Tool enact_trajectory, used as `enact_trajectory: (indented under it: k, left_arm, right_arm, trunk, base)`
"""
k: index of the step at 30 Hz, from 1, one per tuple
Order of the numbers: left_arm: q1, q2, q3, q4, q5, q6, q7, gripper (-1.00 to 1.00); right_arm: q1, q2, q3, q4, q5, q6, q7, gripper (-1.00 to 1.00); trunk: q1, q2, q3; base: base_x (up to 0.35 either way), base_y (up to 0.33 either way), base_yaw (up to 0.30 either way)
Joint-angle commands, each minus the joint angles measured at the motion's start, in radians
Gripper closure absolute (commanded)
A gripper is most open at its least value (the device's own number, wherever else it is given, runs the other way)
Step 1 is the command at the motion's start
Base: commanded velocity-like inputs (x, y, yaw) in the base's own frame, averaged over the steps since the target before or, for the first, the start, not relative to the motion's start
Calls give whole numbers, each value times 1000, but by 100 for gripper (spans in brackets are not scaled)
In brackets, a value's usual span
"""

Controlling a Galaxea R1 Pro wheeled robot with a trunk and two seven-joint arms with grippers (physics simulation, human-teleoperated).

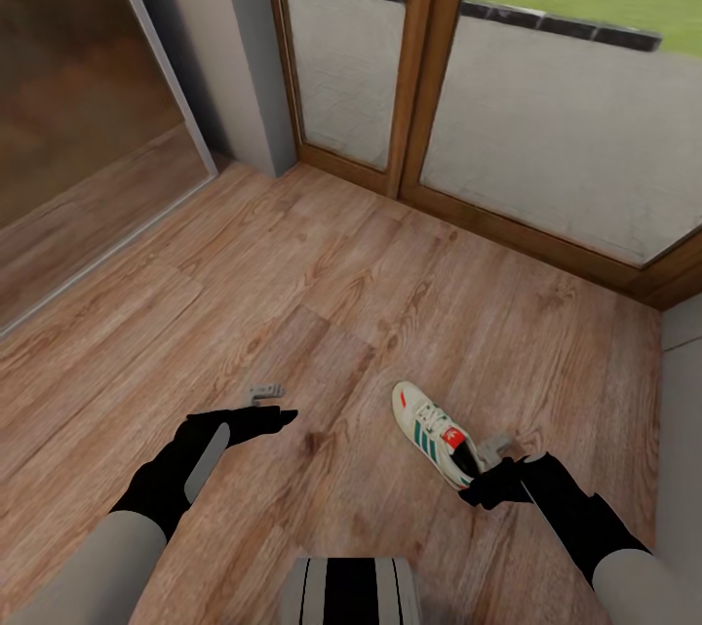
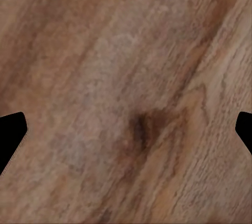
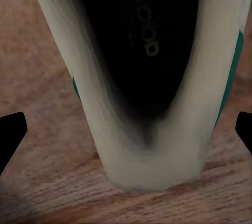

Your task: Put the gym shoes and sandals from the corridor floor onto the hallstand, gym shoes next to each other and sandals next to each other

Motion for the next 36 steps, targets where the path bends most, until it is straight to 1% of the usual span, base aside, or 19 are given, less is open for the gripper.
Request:
enact_trajectory:
  k: [1,16,23,31,32,36]
  left_arm:
    - [0,1,-2,-1,2,4,0,-100]
    - [0,1,-2,-1,3,5,0,-100]
    - [0,1,-2,-1,3,4,0,-100]
    - [0,1,-2,-1,3,4,0,-100]
    - [0,1,-2,-1,3,4,0,-100]
    - [0,1,-2,-1,2,4,0,-100]
  right_arm:
    - [-1,-1,2,-2,10,2,7,-100]
    - [0,-1,2,-2,10,2,7,-100]
    - [0,-1,2,-2,10,2,7,-100]
    - [0,-1,0,-1,10,2,7,-100]
    - [0,-1,0,-1,10,2,7,100]
    - [0,-1,1,-1,14,4,7,100]
  trunk:
    - [0,0,-1]
    - [0,0,-1]
    - [0,0,-1]
    - [0,0,-1]
    - [0,0,-1]
    - [0,0,-1]
  base:
    - [24,25,0]
    - [6,4,0]
    - [104,0,0]
    - [18,0,0]
    - [2,0,0]
    - [0,0,0]
